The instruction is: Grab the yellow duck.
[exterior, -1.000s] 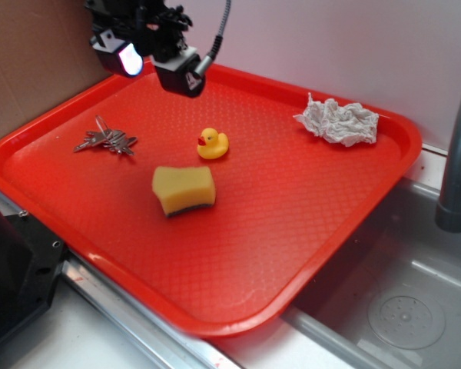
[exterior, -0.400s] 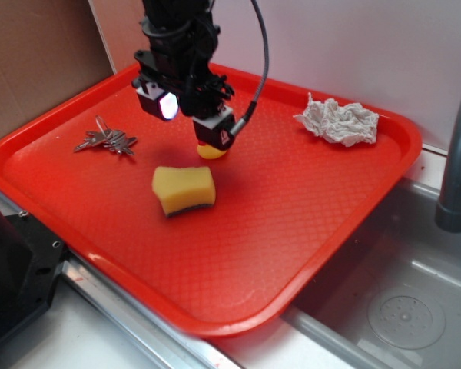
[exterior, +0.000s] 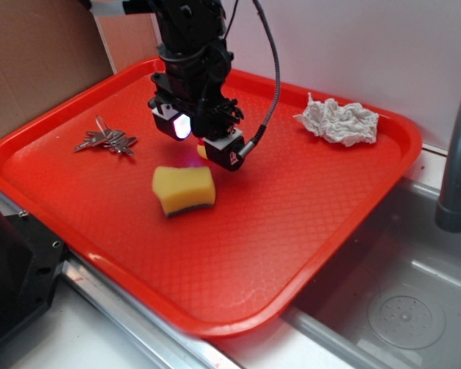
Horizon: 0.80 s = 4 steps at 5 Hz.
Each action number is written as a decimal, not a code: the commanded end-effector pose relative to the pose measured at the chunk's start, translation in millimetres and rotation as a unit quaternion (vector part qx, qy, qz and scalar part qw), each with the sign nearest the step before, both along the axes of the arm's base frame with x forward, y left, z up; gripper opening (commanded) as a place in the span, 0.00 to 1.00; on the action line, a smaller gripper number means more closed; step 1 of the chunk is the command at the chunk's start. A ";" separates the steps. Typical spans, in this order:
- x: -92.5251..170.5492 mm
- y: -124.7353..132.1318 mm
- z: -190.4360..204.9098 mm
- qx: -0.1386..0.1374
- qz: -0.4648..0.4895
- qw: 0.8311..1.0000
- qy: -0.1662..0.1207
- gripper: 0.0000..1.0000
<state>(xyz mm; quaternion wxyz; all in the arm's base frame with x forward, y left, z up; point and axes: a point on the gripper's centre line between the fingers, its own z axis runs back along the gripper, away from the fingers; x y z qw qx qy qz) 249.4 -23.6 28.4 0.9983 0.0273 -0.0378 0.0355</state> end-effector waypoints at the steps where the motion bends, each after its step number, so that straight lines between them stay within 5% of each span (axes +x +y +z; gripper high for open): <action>1: 13.1 8.2 1.1 -0.050 -0.023 0.998 -0.028 0.00; 2: 15.1 8.2 -0.1 -0.058 -0.024 0.998 -0.025 0.00; 3: 13.6 8.8 7.3 -0.032 0.008 0.999 -0.001 0.00; 4: 4.4 4.2 55.4 -0.005 0.029 1.000 0.004 0.00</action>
